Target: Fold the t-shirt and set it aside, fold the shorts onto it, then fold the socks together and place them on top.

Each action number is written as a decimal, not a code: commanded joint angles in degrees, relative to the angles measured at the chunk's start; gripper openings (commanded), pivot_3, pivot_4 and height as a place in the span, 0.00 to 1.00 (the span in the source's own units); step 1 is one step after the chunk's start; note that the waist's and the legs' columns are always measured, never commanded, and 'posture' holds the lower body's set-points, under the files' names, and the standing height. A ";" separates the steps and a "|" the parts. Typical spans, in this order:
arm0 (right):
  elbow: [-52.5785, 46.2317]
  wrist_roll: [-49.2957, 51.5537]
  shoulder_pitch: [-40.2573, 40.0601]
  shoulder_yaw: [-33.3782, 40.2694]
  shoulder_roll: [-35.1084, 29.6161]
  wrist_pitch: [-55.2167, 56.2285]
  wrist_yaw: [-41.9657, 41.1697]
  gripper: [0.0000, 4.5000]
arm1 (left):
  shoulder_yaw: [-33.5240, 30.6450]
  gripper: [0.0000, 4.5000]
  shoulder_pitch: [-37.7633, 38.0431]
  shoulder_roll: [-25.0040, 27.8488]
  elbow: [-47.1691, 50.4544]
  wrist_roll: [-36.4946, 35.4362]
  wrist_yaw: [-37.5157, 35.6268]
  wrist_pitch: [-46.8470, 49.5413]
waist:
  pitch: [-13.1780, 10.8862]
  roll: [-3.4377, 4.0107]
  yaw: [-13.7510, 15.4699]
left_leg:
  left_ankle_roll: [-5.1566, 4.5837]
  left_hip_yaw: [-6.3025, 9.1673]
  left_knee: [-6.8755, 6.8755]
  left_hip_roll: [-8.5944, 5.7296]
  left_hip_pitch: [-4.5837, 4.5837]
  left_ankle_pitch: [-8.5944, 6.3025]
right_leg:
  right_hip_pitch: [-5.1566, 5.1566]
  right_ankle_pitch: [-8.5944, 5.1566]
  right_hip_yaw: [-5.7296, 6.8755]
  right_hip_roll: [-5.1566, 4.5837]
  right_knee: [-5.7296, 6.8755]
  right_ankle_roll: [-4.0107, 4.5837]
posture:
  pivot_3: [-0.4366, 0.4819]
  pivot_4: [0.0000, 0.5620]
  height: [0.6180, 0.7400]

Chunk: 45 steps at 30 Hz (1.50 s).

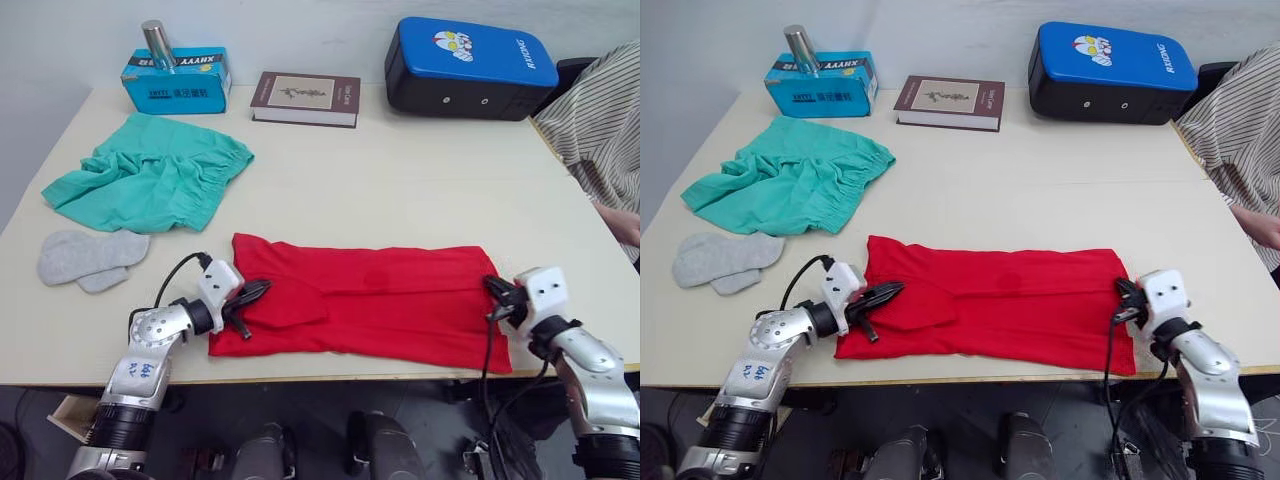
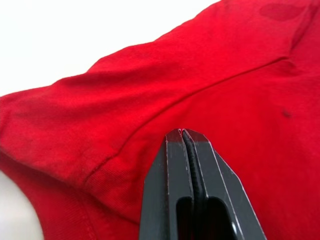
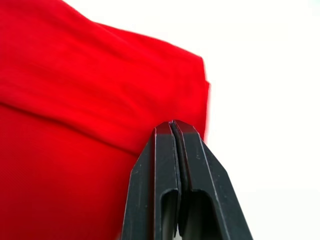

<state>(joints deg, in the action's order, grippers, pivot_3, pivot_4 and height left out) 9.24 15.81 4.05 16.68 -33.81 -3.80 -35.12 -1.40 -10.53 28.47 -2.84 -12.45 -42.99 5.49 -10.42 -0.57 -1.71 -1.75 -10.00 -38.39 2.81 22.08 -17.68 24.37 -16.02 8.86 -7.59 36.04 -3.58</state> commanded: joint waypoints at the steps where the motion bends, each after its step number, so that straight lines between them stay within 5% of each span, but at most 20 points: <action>1: 3.09 7.82 6.22 4.24 -5.97 -3.44 -10.15 0.04 | -2.97 0.00 1.79 2.74 1.55 -6.72 -8.14 -0.51 | -0.03 0.04 -0.25 | -0.01 -0.02 0.02 0.00 0.00 0.01 | 0.02 0.00 -0.01 0.00 0.01 0.00 | 0.48 0.27 1.00; 2: 4.82 9.52 8.77 4.18 -7.85 -6.10 -13.10 0.08 | -3.59 0.00 2.20 3.85 2.95 -9.10 -10.96 0.36 | -0.05 0.08 -0.33 | -0.01 -0.05 0.04 0.00 0.00 0.01 | 0.05 0.01 -0.03 0.00 0.01 0.01 | 0.48 0.27 1.00; 6: 11.83 10.52 17.53 0.25 -14.04 -14.20 -22.70 0.34 | -4.38 0.26 2.75 7.16 6.28 -13.38 -16.42 2.84 | -0.06 0.11 -0.05 | 0.04 -0.03 0.06 0.04 0.02 0.05 | 0.10 0.00 0.02 0.00 0.01 0.06 | 0.48 0.27 1.00; 9: 21.10 3.44 28.95 -9.70 -17.87 -17.98 -31.43 0.58 | -5.69 0.47 2.36 8.54 10.56 -17.57 -19.55 3.87 | -0.06 0.09 0.08 | 0.06 0.05 0.08 0.04 0.01 0.07 | 0.03 -0.03 0.10 0.00 -0.04 0.11 | 0.48 0.27 1.00; 14: 34.59 -5.15 42.90 -20.05 -17.14 -18.32 -37.58 0.96 | -6.56 0.84 2.48 7.35 14.76 -20.99 -21.93 2.54 | -0.08 0.13 0.09 | 0.06 0.00 0.08 -0.02 0.09 0.10 | 0.10 -0.02 0.09 -0.07 -0.04 0.12 | 0.48 0.27 1.00; 17: 42.15 -10.50 48.31 -24.05 -15.46 -13.89 -37.48 1.00 | -6.95 0.99 3.87 6.22 16.31 -22.56 -23.08 1.51 | -0.08 0.13 0.00 | 0.08 -0.03 0.08 -0.02 0.13 0.12 | 0.11 -0.02 0.10 0.00 -0.09 0.12 | 0.48 0.27 1.00; 26: 55.70 -19.42 55.95 -28.20 -13.06 -6.90 -38.90 1.00 | -5.99 0.99 5.67 5.72 19.94 -24.00 -22.71 4.14 | -0.09 0.15 -0.05 | 0.07 -0.08 -0.04 -0.03 0.12 0.14 | 0.10 -0.01 0.08 0.05 -0.04 0.11 | 0.48 0.27 1.00; 30: 57.37 -20.68 57.02 -28.39 -12.54 -5.94 -42.74 0.80 | -5.84 1.00 4.97 5.02 20.25 -23.88 -21.95 4.01 | -0.09 0.15 -0.08 | 0.08 -0.07 -0.04 -0.02 0.12 0.14 | 0.10 -0.01 0.08 0.04 -0.04 0.11 | 0.48 0.27 1.00; 40: 57.59 -23.80 58.09 -28.96 -12.10 -2.46 -46.55 0.02 | -6.48 1.00 2.46 3.70 18.87 -22.96 -18.52 3.32 | -0.09 0.15 -0.08 | 0.10 -0.07 -0.03 0.01 0.12 0.15 | 0.10 -0.01 0.08 0.05 -0.04 0.11 | 0.48 0.27 1.00; 45: 59.97 -26.16 61.33 -28.51 -11.07 2.50 -38.72 0.01 | -7.95 1.00 2.51 1.73 18.48 -21.64 -13.43 1.87 | -0.09 0.15 -0.31 | 0.11 -0.07 -0.05 0.00 0.12 0.16 | 0.10 -0.01 0.07 0.04 -0.01 0.11 | 0.48 0.27 1.00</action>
<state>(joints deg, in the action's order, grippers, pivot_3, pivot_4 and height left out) 68.56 -9.70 63.44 -12.55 -44.45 -3.33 -76.79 -8.03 -8.13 30.48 14.93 -34.42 -58.18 8.53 -10.51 -0.41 -2.02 -1.61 -10.07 -38.43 2.81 22.19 -17.51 24.47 -16.03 8.92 -7.56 36.03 -3.46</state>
